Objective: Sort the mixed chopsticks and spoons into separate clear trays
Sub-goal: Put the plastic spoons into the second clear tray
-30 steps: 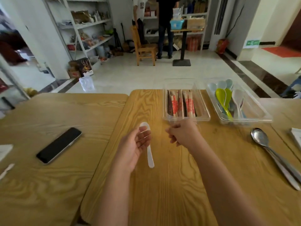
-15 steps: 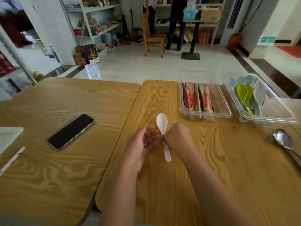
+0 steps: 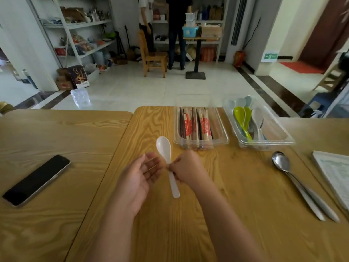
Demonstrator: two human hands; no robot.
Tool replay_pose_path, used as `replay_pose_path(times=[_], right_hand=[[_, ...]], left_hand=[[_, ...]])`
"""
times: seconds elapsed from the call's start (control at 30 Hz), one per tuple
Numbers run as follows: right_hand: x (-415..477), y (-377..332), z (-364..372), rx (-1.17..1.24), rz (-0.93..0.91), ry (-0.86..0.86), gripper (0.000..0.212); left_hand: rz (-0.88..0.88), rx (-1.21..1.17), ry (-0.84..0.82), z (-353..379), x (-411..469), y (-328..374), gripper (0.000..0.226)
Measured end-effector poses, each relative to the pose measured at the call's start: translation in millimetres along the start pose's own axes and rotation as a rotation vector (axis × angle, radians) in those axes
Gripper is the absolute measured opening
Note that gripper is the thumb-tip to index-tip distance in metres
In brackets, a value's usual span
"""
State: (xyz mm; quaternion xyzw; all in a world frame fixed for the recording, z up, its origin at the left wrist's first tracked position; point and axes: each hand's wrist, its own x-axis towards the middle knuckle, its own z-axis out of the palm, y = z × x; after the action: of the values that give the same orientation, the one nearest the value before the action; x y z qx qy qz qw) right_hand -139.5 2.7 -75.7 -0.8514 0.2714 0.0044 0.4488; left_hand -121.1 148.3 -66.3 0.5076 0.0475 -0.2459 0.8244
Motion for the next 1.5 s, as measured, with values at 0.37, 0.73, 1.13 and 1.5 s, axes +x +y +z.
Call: replay_pose_path(times=[0.37, 0.73, 1.13, 1.5], right_hand=[[37.5, 50.3, -192.0, 0.157, 0.033, 0.376, 0.029], [105.5, 89.7, -250.6, -0.03, 0.232, 0.453, 0.021], [132.6, 101.4, -228.5, -0.264, 0.254, 0.376, 0.011], [123.8, 91.4, -231.7, -0.265, 0.21, 0.395, 0.016]], left_hand=[[-0.086, 0.112, -0.302, 155.1, 30.4, -20.4, 0.033], [-0.118, 0.269, -0.371, 244.1, 95.0, -31.5, 0.029], [-0.141, 0.327, -0.313, 264.1, 122.5, -46.4, 0.029], [-0.145, 0.302, -0.326, 255.4, 117.8, -42.8, 0.028]])
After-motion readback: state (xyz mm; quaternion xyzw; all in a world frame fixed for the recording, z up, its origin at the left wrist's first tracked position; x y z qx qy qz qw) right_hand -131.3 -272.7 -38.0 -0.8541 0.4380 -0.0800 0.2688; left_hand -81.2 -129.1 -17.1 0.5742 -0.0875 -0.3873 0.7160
